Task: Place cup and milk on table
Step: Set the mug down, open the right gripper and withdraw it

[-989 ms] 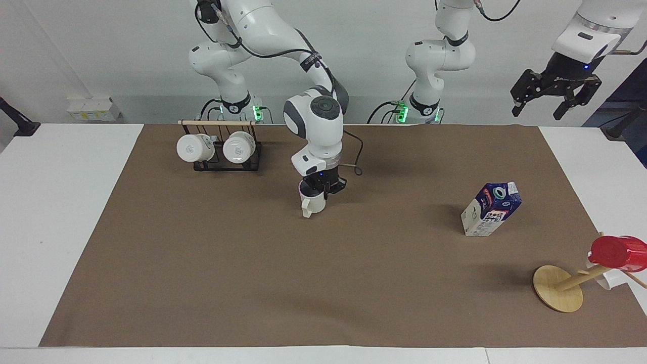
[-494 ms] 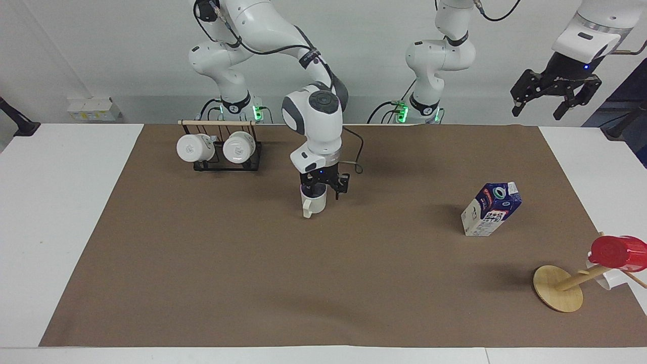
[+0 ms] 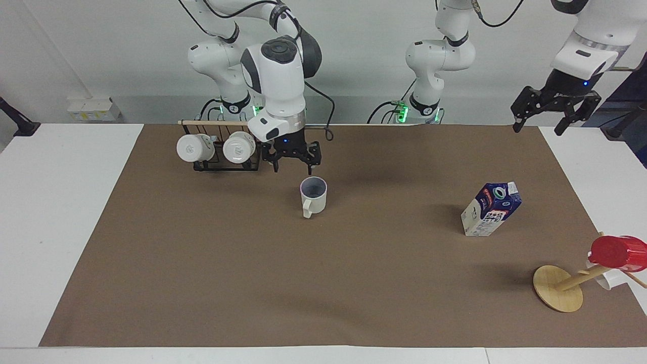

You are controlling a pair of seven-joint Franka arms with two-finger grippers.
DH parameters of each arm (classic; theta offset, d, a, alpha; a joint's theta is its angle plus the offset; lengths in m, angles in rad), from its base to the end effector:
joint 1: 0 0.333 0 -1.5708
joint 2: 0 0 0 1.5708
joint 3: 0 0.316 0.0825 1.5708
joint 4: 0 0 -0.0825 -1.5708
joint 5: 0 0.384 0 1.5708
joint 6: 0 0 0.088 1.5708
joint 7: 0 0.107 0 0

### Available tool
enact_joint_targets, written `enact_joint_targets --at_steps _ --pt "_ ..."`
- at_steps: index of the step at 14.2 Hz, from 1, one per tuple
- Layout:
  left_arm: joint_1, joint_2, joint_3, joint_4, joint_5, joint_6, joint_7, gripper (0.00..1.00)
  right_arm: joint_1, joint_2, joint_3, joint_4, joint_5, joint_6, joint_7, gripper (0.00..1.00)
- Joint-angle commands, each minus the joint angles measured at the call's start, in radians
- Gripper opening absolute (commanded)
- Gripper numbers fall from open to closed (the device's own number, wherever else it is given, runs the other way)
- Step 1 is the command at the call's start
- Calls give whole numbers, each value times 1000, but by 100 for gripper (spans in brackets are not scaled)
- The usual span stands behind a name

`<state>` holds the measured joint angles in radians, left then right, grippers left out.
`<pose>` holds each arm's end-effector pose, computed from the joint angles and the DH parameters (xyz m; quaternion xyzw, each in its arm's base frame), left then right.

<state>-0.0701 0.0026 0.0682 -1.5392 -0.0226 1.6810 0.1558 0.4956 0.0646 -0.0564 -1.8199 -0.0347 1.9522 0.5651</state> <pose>0.5668 -0.0033 0.6487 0.9945 -0.0781 0.0702 0.0058 0.5333 0.2488 0.5023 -0.9976 0.0568 -0.0384 0.0004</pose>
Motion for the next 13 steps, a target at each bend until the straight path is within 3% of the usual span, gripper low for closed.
enact_joint_targets --at_steps 1,4,8,13 --pt "4 80 2 -13 10 124 4 100 -72 -61 9 -29 4 -80 -105 100" --pt "21 146 2 -27 9 210 10 100 -175 -104 7 -33 5 -136 -207 100" --pt "29 160 2 -125 9 331 13 100 -297 -146 3 -19 6 -151 -324 100" --pt "32 204 2 -153 9 381 21 100 -354 -146 -2 94 6 -215 -413 100"
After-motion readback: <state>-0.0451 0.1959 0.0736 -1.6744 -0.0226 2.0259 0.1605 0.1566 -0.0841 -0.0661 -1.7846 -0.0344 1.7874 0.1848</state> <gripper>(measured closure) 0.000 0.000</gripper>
